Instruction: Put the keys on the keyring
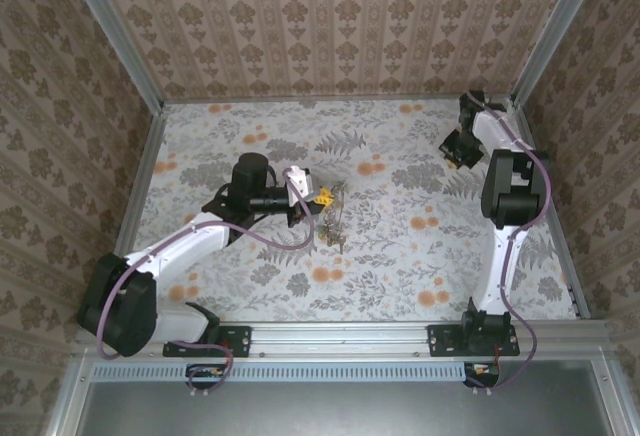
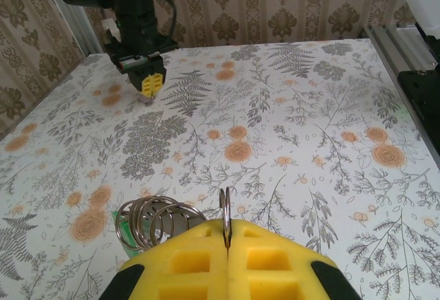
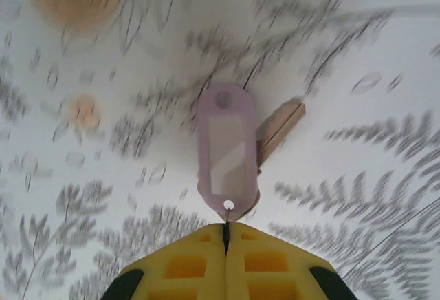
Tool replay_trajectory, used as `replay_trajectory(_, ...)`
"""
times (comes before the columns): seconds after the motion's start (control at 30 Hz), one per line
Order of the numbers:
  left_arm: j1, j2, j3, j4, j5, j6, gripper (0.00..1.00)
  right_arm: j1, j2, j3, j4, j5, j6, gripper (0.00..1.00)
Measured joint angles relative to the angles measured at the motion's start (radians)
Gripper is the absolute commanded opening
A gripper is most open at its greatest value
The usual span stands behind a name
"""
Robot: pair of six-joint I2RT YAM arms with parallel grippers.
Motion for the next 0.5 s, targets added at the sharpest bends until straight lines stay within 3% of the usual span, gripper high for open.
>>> replay_trajectory(0.33,0.016,-0.081,-0.052,-0.047,-0.023,0.000,0.00,0.148,-0.147,-0.280,0.111,-0.120,-0.119,0.00)
replay_trajectory(0.5,0.019,-0.086,-0.066,-0.061,-0.030,0.000,0.00,0.156,-0.152,-0.326,0.133,-0.132,-0.163,0.03)
